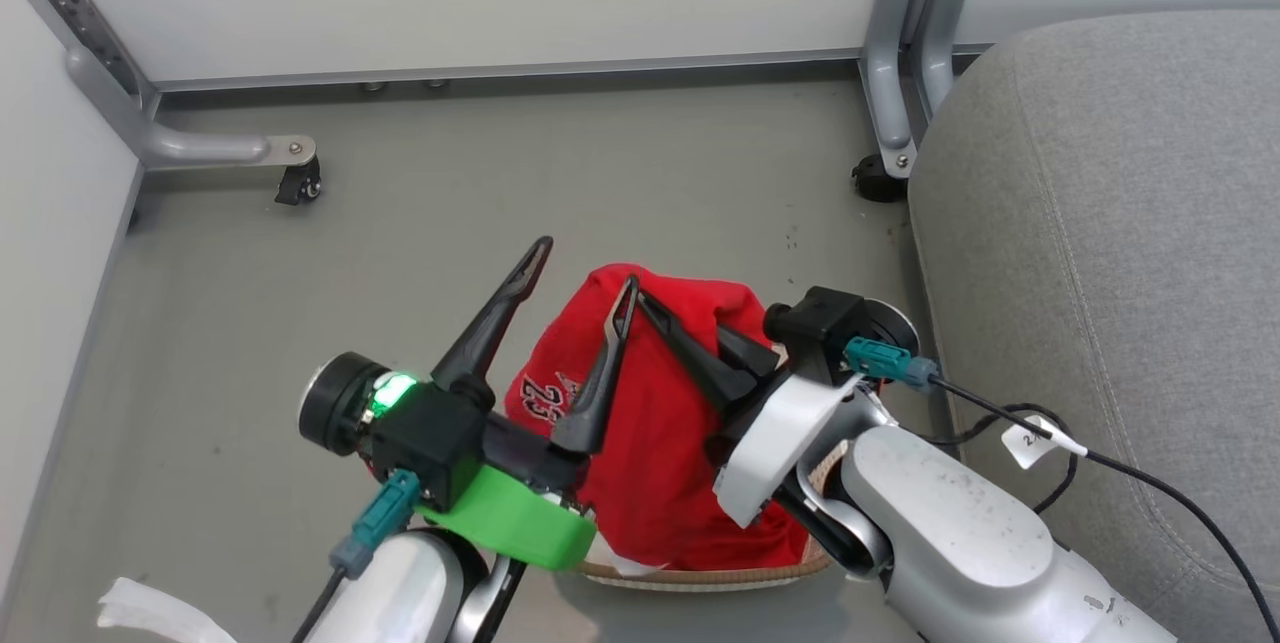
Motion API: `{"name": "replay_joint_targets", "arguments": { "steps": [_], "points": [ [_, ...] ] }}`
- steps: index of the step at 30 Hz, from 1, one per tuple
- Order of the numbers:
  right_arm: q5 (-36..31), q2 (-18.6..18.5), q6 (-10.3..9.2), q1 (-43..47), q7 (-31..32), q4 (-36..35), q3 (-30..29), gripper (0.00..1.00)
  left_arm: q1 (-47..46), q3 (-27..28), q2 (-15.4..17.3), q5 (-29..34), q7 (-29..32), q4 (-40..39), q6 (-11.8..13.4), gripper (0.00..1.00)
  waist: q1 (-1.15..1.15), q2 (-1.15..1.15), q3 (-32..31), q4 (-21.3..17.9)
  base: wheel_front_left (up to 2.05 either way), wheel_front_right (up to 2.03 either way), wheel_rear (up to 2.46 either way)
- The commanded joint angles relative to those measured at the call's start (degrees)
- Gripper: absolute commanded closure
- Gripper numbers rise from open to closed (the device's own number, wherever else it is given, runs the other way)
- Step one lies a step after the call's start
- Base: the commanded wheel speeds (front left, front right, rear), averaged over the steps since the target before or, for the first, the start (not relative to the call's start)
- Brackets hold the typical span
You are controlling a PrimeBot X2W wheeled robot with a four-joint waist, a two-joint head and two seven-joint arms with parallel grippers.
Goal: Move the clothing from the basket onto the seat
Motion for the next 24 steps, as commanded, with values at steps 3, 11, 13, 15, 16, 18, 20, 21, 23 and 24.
{"name": "replay_joint_targets", "arguments": {
  "steps": [3,11,13,15,16,18,20,21,23,24],
  "points": [
    [-0.7,-0.5,0.00,1.5,-0.5,0.3,-1.6,1.00,2.1,-1.8,0.9,0.3,1.6,0.0,-0.7,0.00,0.00,0.00,-0.1,0.1,0.00,0.00,0.00],
    [-1.7,-0.8,0.00,3.7,0.0,0.1,-3.7,1.00,5.2,-5.2,1.9,0.4,3.6,2.3,-1.5,0.00,0.00,0.00,-0.6,-0.4,0.00,0.00,0.00],
    [-1.8,-0.7,0.00,4.1,0.0,0.0,-4.0,1.00,5.8,-6.0,2.0,0.5,4.1,3.0,-1.7,0.00,0.00,0.00,-0.7,-0.5,0.00,0.00,0.00],
    [-2.1,-0.8,0.00,4.6,0.2,-0.2,-4.3,1.00,6.2,-6.6,2.2,0.6,4.3,3.6,-1.8,0.00,0.00,0.00,-0.9,-0.7,0.00,0.00,0.00],
    [-2.2,-0.7,0.00,4.9,0.3,-0.2,-4.3,1.00,6.4,-6.9,2.3,0.6,4.4,3.9,-1.8,0.00,0.00,0.00,-0.9,-0.8,0.00,0.00,0.00],
    [-2.3,-0.7,0.00,5.2,0.4,-0.4,-4.5,1.00,6.7,-7.4,2.4,0.6,4.5,4.3,-1.9,0.00,0.00,0.00,-1.0,-1.1,0.00,0.00,0.00],
    [-2.5,-0.6,0.00,5.8,0.5,-0.6,-4.6,1.00,7.1,-7.6,2.5,0.6,4.4,4.9,-1.8,0.00,0.00,0.00,-1.1,-1.4,0.00,0.00,0.00],
    [-2.6,-0.6,0.00,6.1,0.6,-0.7,-4.7,1.00,7.2,-7.7,2.6,0.7,4.3,5.1,-1.8,0.00,0.00,0.00,-1.1,-1.6,0.00,0.00,0.00],
    [-2.7,-0.6,0.00,6.1,0.6,-0.8,-4.8,1.00,7.2,-7.9,2.6,0.6,4.2,5.3,-1.7,0.00,0.00,0.00,-1.0,-2.0,0.00,0.00,0.00],
    [-2.7,-0.6,0.00,6.2,0.6,-0.8,-5.0,1.00,7.1,-8.0,2.6,0.7,4.2,5.4,-1.7,0.00,0.00,0.00,-1.0,-2.2,0.00,0.00,0.00]
  ]
}}
